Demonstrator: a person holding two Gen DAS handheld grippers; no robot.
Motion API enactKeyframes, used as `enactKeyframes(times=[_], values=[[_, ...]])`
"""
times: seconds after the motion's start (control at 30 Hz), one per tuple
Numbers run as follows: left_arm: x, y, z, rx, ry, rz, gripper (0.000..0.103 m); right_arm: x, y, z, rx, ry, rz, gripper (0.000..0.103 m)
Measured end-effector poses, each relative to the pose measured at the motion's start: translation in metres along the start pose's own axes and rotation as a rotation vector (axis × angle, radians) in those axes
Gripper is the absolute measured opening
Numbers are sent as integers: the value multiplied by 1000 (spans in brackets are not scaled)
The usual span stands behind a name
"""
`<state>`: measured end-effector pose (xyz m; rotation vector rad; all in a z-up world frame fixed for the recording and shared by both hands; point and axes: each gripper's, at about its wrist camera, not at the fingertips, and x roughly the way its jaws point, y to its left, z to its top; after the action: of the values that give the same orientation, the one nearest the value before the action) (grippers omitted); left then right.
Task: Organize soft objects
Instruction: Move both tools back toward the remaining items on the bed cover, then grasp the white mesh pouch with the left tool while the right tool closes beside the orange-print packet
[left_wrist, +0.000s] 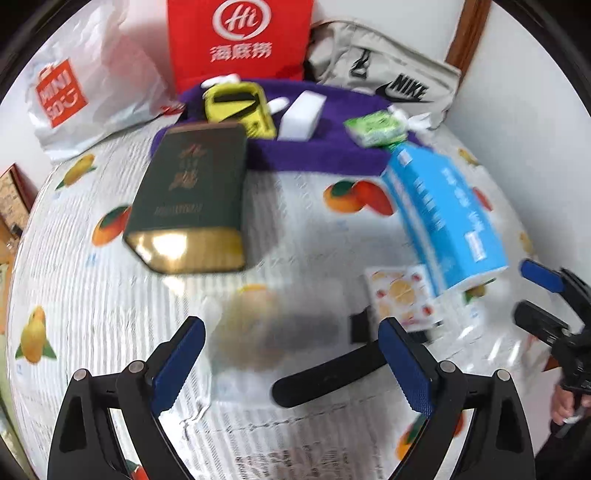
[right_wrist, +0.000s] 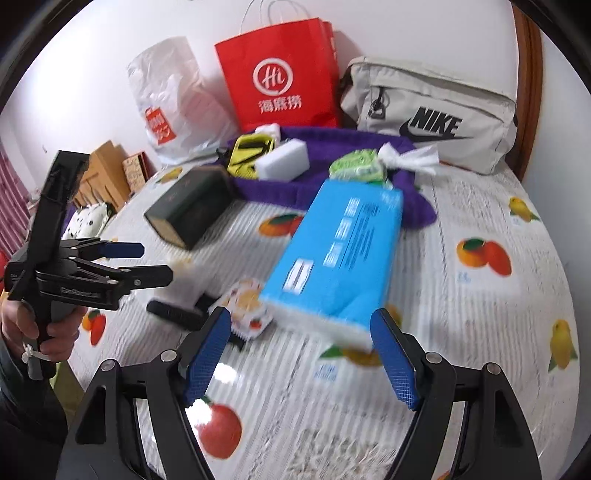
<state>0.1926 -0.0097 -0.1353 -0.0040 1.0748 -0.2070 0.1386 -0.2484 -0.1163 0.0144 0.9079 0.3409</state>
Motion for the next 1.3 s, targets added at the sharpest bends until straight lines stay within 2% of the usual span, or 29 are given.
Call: enactKeyframes(times=[0.1,0.23,0.33,0.4,0.47,0.57,0.63,0.73,0.77,0.93,1.1,1.3], values=[[10,6,-7,-14,-26,26,95,4,2,-11,21,24,23,78],[34,6,-6,-25,14,55,95,15,9,-19,31,57,38,78],[38,3,-8,-12,-8,82,101,20,17,-20,26,60,37,78],[38,5,-7,-27,-24,81,101,24,23,-18,29,57,41,78],[37,5,-8,-15,-42,89,94,30,27,-16,36,56,44,78],[31,6,-11,3,-64,74,68,40,34,-13,42,62,24,78],[26,11,-12,0,-75,43,39,47,37,-12,47,68,28,76],[24,18,-13,-5,-76,-21,21,55,40,-10,62,79,22,66],[23,21,-14,-19,-76,-50,20,56,40,-10,71,82,22,65],[11,31,-20,-26,-85,-76,15,59,43,-9,101,77,21,61],[0,38,-29,0,-97,-36,15,72,50,-8,124,95,-1,61],[-6,55,-38,-18,-93,-39,15,82,67,-5,102,84,-33,60]])
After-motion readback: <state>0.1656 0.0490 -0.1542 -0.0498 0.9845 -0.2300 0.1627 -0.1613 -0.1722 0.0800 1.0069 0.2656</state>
